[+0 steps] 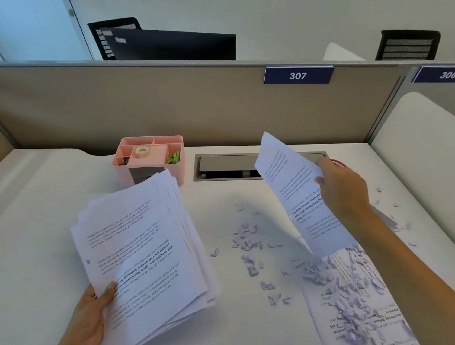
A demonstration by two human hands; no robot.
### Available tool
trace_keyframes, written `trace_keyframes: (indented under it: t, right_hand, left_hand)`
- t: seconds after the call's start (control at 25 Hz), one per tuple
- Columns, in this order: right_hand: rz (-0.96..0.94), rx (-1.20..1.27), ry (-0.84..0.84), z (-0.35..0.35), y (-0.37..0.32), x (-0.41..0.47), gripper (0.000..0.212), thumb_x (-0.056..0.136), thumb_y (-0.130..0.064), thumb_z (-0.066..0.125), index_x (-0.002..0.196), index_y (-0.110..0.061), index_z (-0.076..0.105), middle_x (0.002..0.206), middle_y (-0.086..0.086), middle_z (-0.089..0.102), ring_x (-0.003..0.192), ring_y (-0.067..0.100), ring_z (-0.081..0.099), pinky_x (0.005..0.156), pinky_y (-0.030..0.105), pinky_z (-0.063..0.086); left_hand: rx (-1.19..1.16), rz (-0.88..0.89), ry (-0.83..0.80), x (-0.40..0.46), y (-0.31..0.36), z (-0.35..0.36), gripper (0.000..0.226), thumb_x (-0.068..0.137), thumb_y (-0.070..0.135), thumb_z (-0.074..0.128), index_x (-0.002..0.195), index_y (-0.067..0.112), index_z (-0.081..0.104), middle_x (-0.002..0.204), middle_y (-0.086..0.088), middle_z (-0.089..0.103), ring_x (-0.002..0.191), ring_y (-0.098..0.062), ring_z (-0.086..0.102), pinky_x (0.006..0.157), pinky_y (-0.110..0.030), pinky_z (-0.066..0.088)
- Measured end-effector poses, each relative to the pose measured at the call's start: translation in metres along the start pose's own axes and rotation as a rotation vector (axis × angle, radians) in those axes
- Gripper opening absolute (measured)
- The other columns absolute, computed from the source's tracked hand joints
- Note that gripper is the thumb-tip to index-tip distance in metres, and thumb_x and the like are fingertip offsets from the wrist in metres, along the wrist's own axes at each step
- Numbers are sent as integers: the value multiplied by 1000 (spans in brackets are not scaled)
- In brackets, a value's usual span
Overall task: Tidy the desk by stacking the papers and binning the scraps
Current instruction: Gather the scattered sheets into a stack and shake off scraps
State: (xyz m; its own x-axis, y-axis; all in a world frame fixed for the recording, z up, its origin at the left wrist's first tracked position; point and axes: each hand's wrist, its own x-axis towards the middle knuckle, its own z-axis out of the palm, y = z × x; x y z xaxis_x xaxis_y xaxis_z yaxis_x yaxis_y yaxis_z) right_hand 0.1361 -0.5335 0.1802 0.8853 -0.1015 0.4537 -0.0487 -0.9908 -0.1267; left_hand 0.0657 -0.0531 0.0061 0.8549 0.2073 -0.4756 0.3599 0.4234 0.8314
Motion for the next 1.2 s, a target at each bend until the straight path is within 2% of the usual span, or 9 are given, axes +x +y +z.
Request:
trace_keyframes:
  t: [0.08,0.16,0.4,0.6,0.72,0.88,1.0,1.12,1.2]
  right_hand:
    - [-54,4,45,-3,0,3,14,83,-5,69,93,-4,58,71,15,66,50,26,46,46,23,37]
    - [-81,-11,36,-8,-2,5,11,83,-5,69,92,-4,61,67,14,66,50,23,42,49,17,24]
    - [-39,126,184,-23,-19,1,13,87,-4,64,99,0,66,72,20,68,58,39,58,53,29,37]
    - [200,518,316,-30,-61,8,15,86,-16,66,95,-5,60,79,3,62,65,25,52,56,28,40]
    - [421,869,150,-15,-99,5,18,79,-15,71,92,-12,59,78,-7,61,73,18,56,56,14,43]
    - [538,1030,-378,31,-158,-37,18,82,-19,72,87,-5,61,84,7,67,73,23,62,61,30,49]
    - [583,990,-506,58,-186,-66,24,85,-26,65,79,-6,54,85,9,62,73,25,60,64,33,45]
    - [618,949,-519,62,-191,-71,25,86,-29,64,102,-12,55,111,7,47,88,21,57,75,30,46]
    - [589,967,-588,60,-181,-71,50,84,-23,69,127,-26,44,119,5,41,95,18,55,78,27,48]
  left_hand:
    - [1,-6,-3,0,-1,0,25,95,5,50,112,18,62,93,5,76,83,-11,72,66,-26,60]
    - [8,-14,-12,-1,0,1,24,94,5,51,110,19,63,94,3,76,85,-14,71,66,-27,60]
    - [39,-26,-49,0,-1,-2,24,93,6,53,113,15,63,99,-5,75,86,-24,72,64,-34,61]
    - [73,-9,-85,-3,-1,1,25,92,3,55,113,14,64,103,-8,74,95,-30,66,68,-36,61]
    - [132,16,-102,-7,-1,7,28,91,2,55,119,7,60,107,-14,71,96,-35,66,76,-43,58]
    - [168,-14,-161,-14,2,13,28,90,6,59,118,8,61,108,-17,71,94,-38,69,76,-45,57]
    - [147,-50,-277,-24,4,21,29,87,13,63,116,12,64,108,-17,72,95,-37,70,68,-42,59]
    - [112,-88,-317,-31,10,32,31,81,16,68,111,18,68,109,-16,72,95,-36,70,66,-41,60]
    - [109,-103,-329,-32,13,36,31,81,18,68,111,20,68,109,-16,72,94,-36,70,64,-41,59]
